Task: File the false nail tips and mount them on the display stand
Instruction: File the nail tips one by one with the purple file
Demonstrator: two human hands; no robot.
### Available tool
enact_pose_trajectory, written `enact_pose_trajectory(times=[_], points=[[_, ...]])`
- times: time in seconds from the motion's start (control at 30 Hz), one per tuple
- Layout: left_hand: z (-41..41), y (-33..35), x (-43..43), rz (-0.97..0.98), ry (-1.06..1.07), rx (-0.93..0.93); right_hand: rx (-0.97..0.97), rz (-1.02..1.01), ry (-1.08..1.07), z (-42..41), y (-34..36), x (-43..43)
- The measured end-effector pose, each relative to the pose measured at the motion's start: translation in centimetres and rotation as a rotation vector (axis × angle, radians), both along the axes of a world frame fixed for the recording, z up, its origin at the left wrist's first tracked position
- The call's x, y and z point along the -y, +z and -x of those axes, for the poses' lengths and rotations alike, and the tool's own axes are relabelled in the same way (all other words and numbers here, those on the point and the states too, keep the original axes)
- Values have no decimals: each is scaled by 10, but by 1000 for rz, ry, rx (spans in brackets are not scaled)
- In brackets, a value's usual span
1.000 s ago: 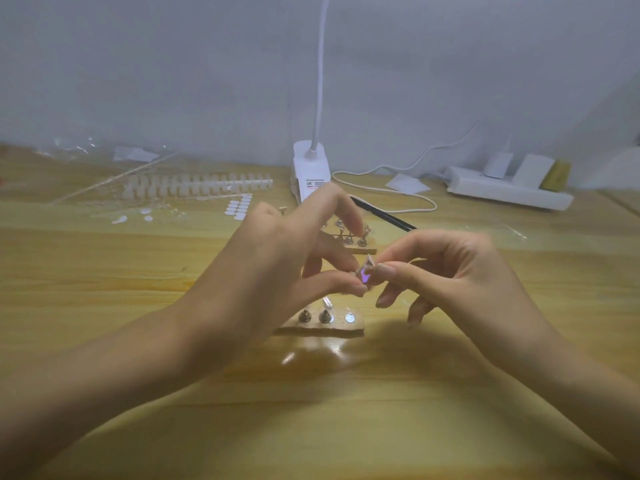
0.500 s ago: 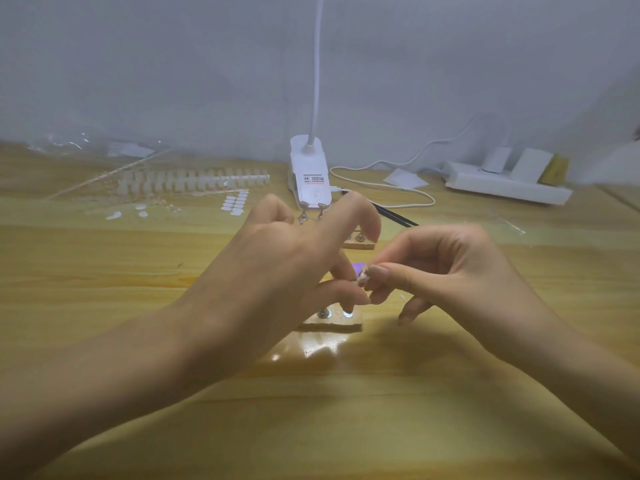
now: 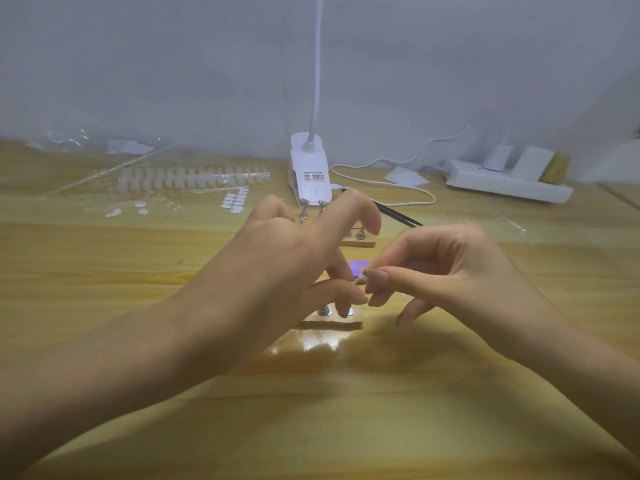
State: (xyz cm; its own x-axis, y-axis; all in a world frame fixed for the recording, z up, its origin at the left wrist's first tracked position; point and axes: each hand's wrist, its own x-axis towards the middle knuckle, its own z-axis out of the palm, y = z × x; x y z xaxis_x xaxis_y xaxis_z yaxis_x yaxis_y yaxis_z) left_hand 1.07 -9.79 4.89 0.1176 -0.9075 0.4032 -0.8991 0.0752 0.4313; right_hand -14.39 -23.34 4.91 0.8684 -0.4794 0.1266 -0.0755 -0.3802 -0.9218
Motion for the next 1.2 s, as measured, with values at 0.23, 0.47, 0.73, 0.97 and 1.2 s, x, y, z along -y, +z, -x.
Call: enact_pose_trajectory(times=[0.23,0.47,0.73,0.97,1.2], points=[[0,1,1,-39,-1,-4,-22,9,10,1,0,-1],[-3,2,0,-59,-25,-27,-34,-4,29,1,2,0],[-7,1,2,-100,-50,-39,-24,3,62,3,5,1],[-12,-3,5,59,-108,-194,83,35,65,2,2,-8],[-9,-4,3,192,-114,-305,165,-132,55,-2,-4,-15]])
